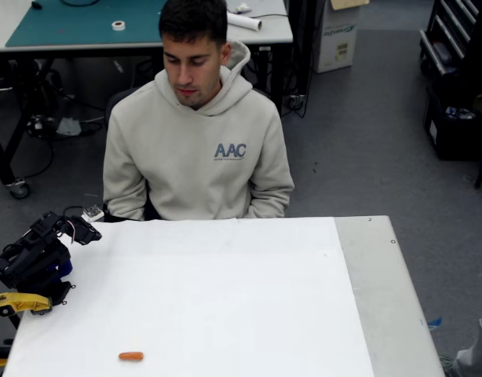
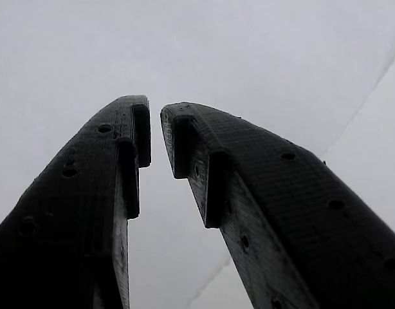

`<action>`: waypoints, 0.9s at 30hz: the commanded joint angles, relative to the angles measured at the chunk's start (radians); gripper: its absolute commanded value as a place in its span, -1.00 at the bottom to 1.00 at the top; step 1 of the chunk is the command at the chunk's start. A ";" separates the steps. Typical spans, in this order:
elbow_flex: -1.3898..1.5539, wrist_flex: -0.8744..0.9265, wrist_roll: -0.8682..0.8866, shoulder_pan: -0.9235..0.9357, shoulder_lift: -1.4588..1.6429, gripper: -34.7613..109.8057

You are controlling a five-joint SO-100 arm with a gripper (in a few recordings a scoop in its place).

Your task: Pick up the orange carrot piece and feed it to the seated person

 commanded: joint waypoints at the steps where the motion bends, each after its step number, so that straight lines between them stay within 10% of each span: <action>1: -0.078 0.018 0.012 -0.011 0.014 -0.54; 27: -0.077 0.018 0.012 -0.003 0.014 -0.54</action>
